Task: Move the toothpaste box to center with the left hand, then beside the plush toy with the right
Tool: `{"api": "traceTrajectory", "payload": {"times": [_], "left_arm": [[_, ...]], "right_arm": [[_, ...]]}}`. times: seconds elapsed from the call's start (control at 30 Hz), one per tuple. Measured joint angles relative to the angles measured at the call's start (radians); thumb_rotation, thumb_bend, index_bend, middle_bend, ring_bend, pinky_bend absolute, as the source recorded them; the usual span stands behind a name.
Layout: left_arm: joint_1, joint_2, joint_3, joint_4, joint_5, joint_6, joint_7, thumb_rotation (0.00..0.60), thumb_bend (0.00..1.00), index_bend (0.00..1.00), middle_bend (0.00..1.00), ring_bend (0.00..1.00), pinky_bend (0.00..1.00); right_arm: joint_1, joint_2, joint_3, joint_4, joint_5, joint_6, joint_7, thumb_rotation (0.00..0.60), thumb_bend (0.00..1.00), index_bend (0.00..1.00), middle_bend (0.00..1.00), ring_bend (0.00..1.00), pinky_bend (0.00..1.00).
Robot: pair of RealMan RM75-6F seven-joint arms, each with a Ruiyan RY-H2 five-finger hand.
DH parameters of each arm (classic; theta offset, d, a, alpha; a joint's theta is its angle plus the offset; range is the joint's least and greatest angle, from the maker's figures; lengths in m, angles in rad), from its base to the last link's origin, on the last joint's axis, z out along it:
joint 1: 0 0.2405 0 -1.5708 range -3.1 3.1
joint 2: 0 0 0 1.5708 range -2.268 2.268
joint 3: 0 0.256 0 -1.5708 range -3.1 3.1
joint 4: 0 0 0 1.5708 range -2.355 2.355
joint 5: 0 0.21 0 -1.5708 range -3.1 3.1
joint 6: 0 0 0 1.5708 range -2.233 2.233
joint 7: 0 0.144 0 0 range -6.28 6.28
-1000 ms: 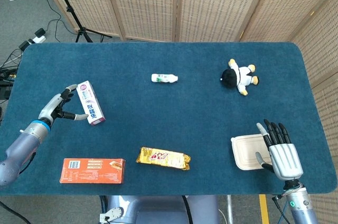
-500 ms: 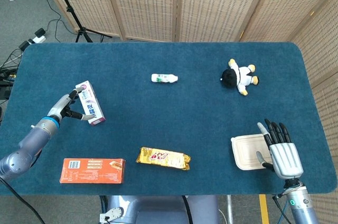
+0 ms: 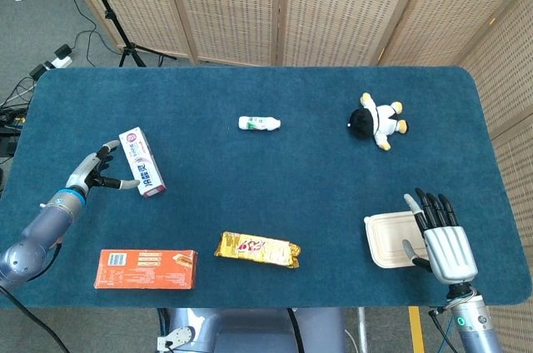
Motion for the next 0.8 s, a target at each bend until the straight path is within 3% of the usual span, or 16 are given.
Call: {"api": "traceTrajectory", "payload": {"times": [0.57, 0.8], "left_arm": [[0.072, -0.078, -0.086, 0.128, 0.052, -0.093, -0.11, 0.6, 0.0, 0.0, 0.0, 0.0, 0.0], [0.095, -0.13, -0.119, 0.146, 0.112, -0.074, -0.128, 0.6, 0.0, 0.0, 0.0, 0.0, 0.0]], "right_arm": [[0.001, -0.008, -0.003, 0.008, -0.006, 0.004, -0.003, 0.6, 0.41, 0.04, 0.0, 0.0, 0.0], [0.001, -0.009, -0.005, 0.007, -0.009, 0.004, -0.009, 0.6, 0.41, 0.04, 0.0, 0.0, 0.0]]}}
